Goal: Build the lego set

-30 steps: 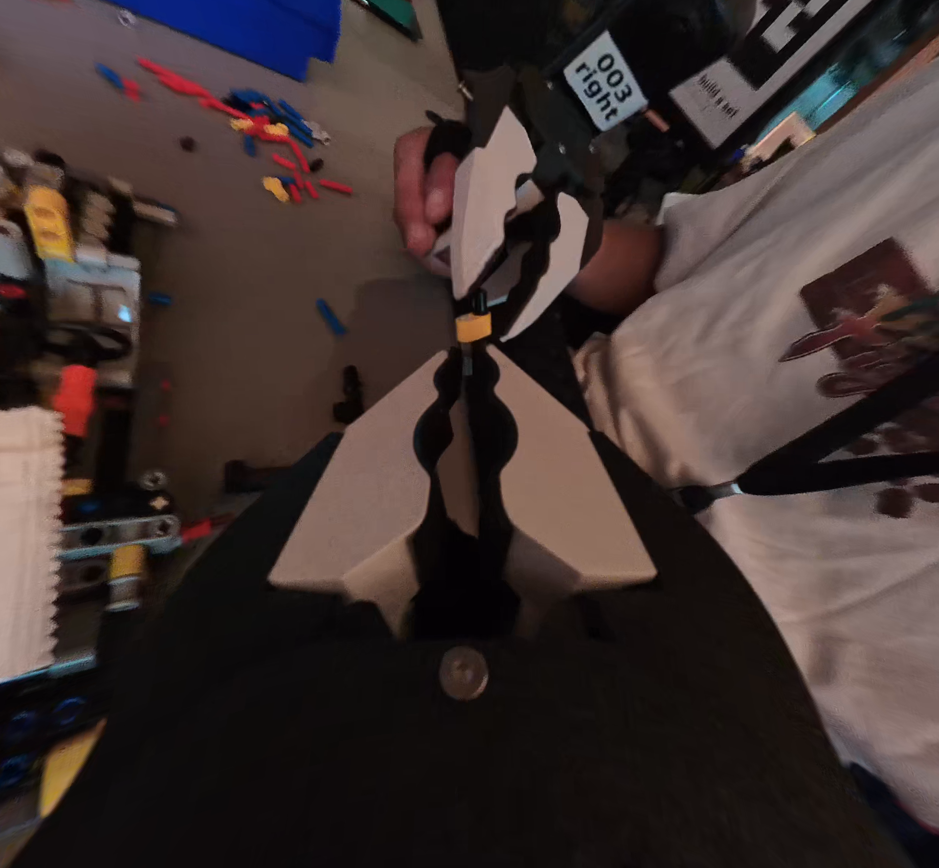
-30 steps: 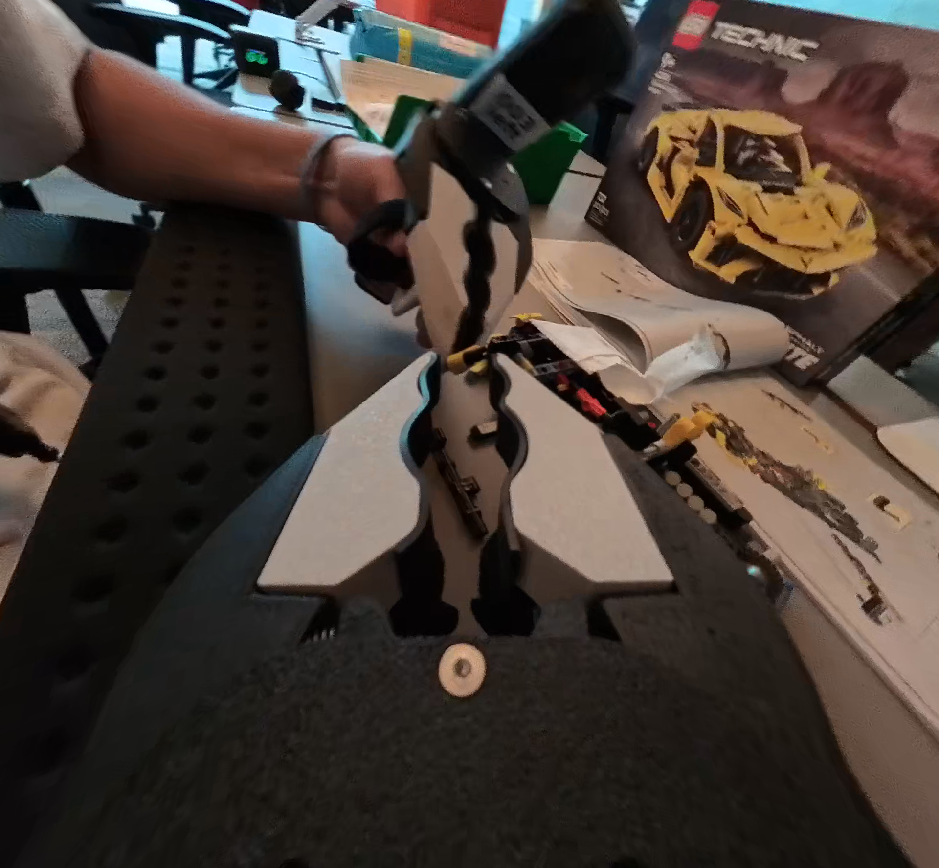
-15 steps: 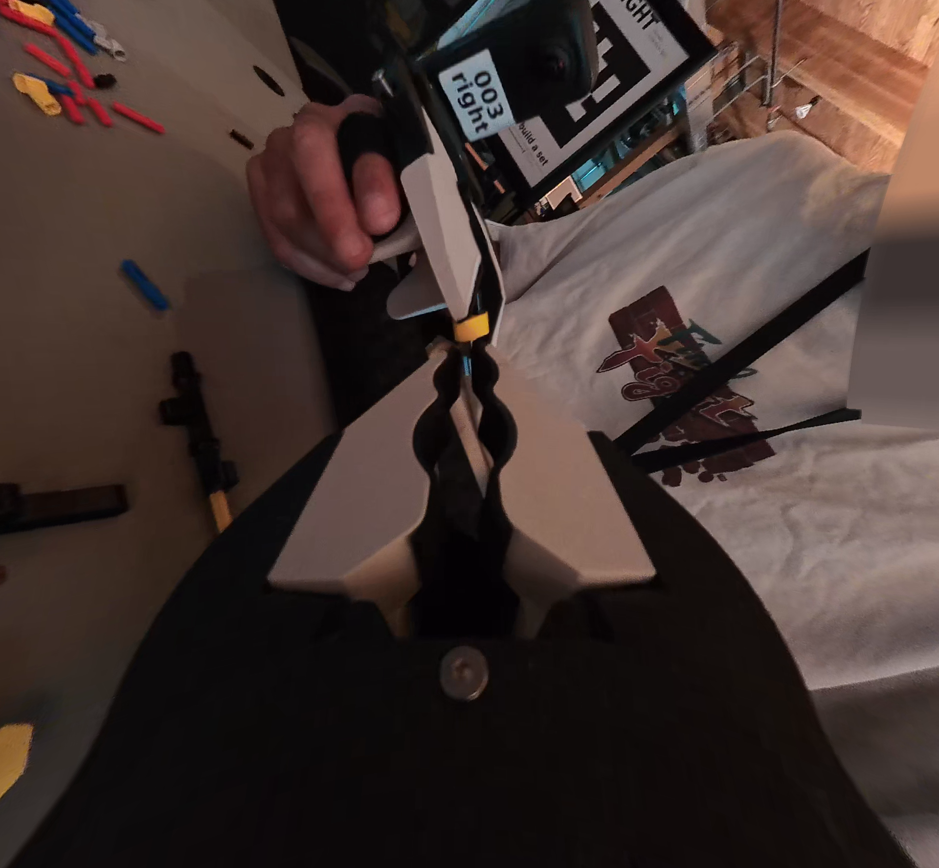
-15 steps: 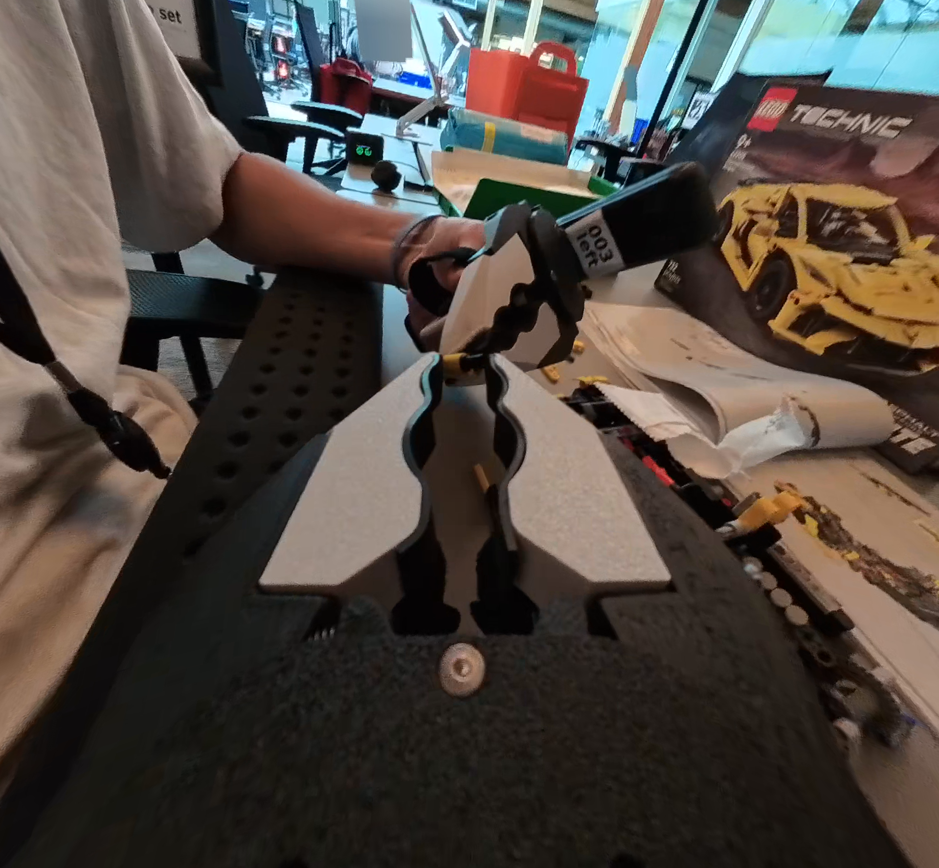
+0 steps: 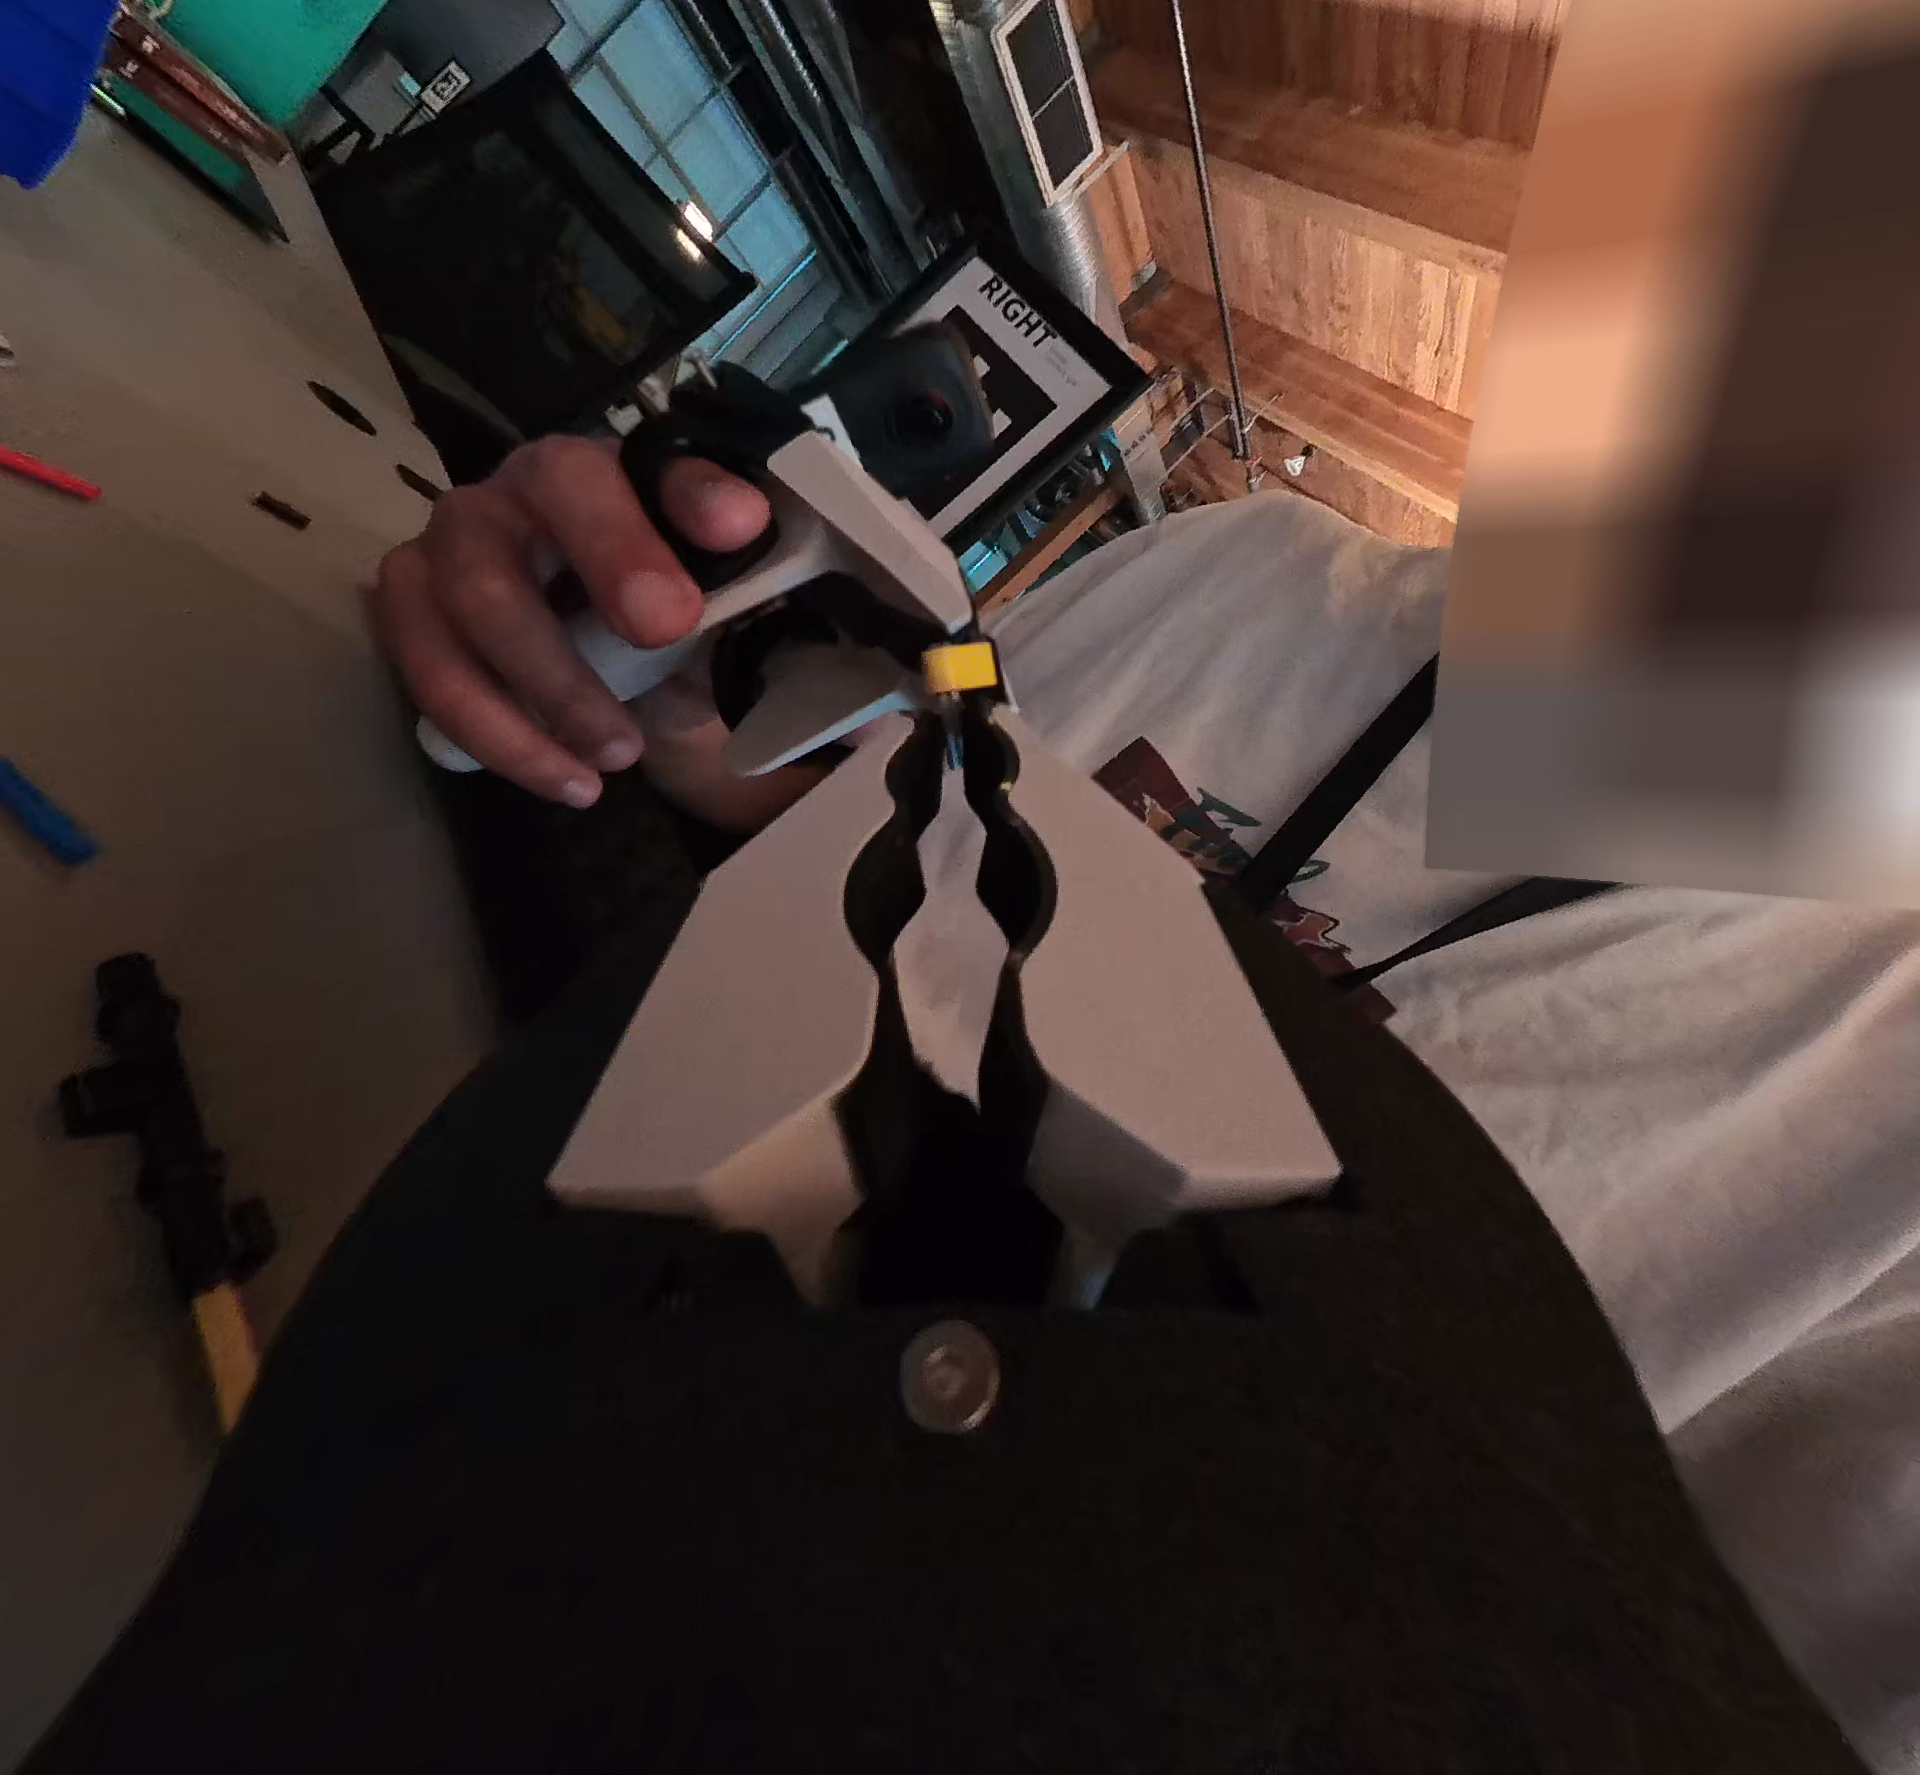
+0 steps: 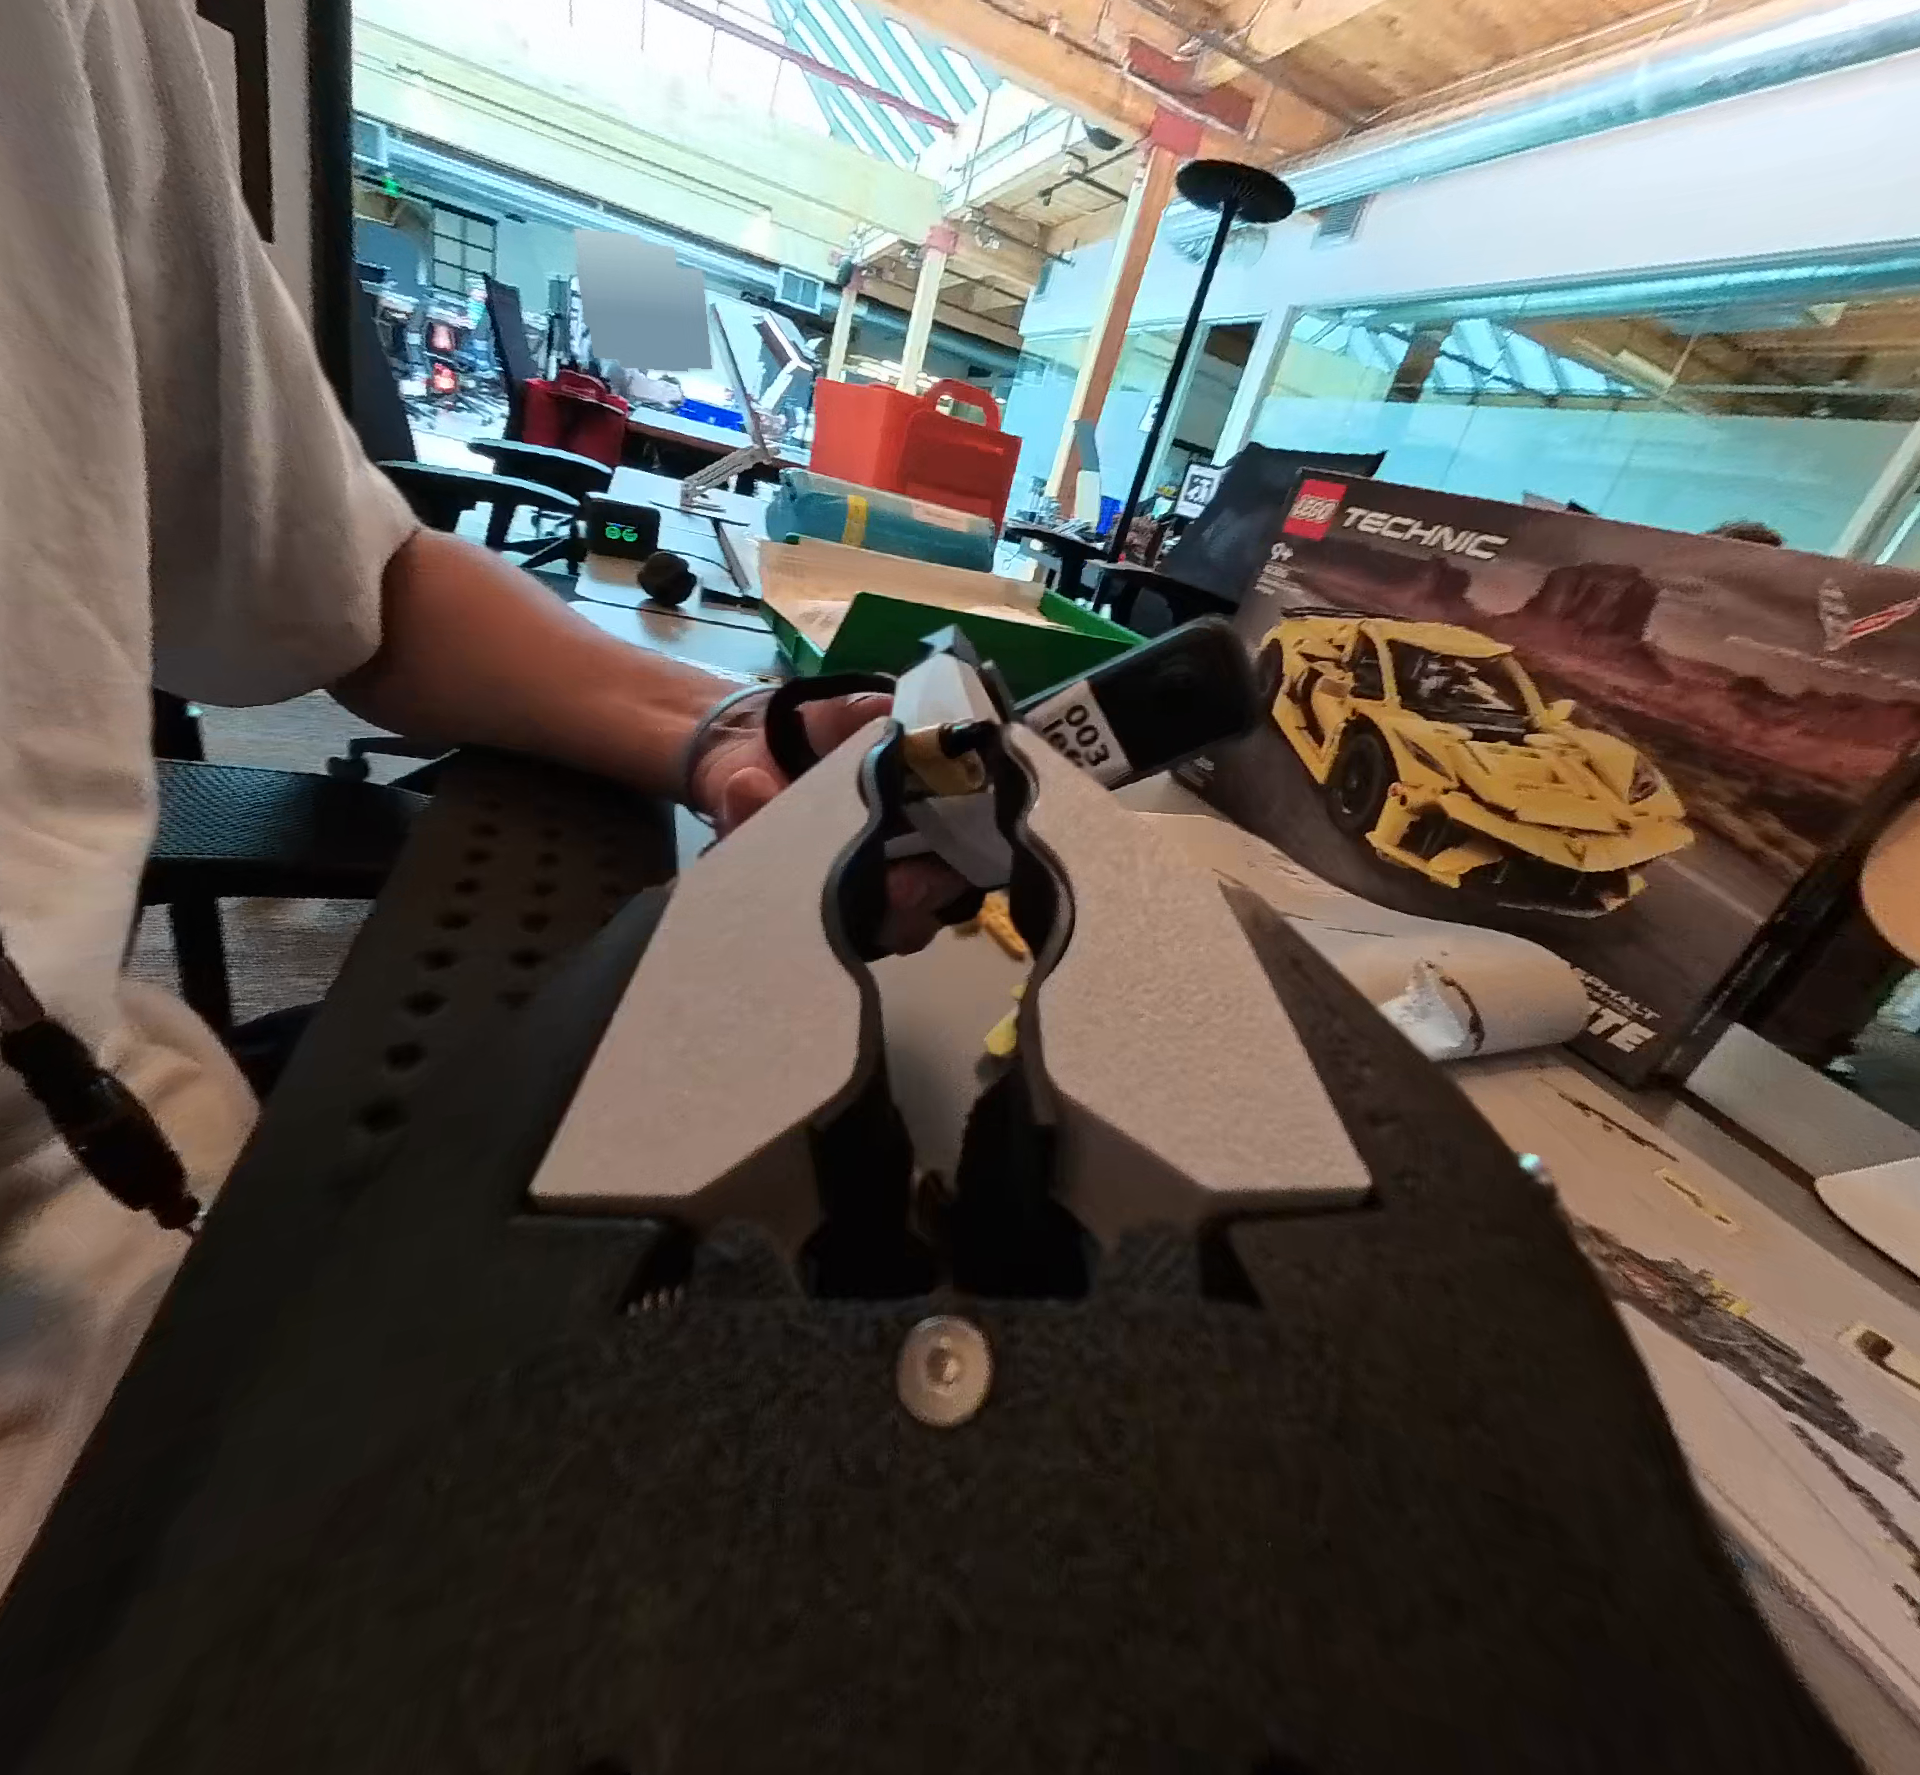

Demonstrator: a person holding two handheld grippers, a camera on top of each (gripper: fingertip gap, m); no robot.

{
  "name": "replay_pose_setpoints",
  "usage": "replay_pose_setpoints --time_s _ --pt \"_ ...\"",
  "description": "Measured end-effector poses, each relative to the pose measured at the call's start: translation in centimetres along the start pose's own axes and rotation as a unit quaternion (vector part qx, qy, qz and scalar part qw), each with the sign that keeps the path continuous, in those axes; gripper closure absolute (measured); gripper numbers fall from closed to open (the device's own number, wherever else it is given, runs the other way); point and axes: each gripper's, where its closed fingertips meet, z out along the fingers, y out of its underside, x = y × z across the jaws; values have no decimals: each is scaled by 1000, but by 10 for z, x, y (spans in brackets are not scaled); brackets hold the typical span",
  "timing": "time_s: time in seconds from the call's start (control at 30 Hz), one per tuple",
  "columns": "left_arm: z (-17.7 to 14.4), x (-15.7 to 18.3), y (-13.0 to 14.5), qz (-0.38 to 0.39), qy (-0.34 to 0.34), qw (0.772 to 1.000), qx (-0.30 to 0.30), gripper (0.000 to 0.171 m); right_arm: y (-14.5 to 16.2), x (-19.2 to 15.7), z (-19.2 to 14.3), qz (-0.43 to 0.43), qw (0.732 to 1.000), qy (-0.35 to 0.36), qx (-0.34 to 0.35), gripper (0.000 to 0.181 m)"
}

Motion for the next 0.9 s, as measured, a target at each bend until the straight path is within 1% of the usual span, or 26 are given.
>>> replay_pose_setpoints --time_s 0.07,0.13,0.2,0.27,0.4,0.5,0.63,0.8,0.9 --pt "0 -1 -1 3 -4 1000 4 171 1 2 -1 -4 1000 9 -4 166" --pt "0 -1 -2 9 -6 1000 5 171 1 1 -1 28 1000 0 -4 167" --pt "0 4 -6 13 9 1000 18 171 0 2 -3 55 998 -7 -4 165" --pt "1 2 -5 21 -4 1000 13 171 -2 3 -3 64 998 -6 1 165" --pt "3 -1 -2 18 -9 1000 7 171 -3 2 -1 40 999 6 6 167" --pt "3 -3 -3 12 -13 1000 11 170 -1 3 -2 22 1000 16 -5 167" --pt "4 -2 -2 0 -3 1000 13 170 -1 4 -2 12 1000 20 -8 167" --pt "4 -4 -4 2 -7 1000 20 171 1 6 -3 100 995 -1 -19 167" --pt "4 -6 -5 25 -26 999 20 171 1 6 -4 161 986 -28 -10 167"
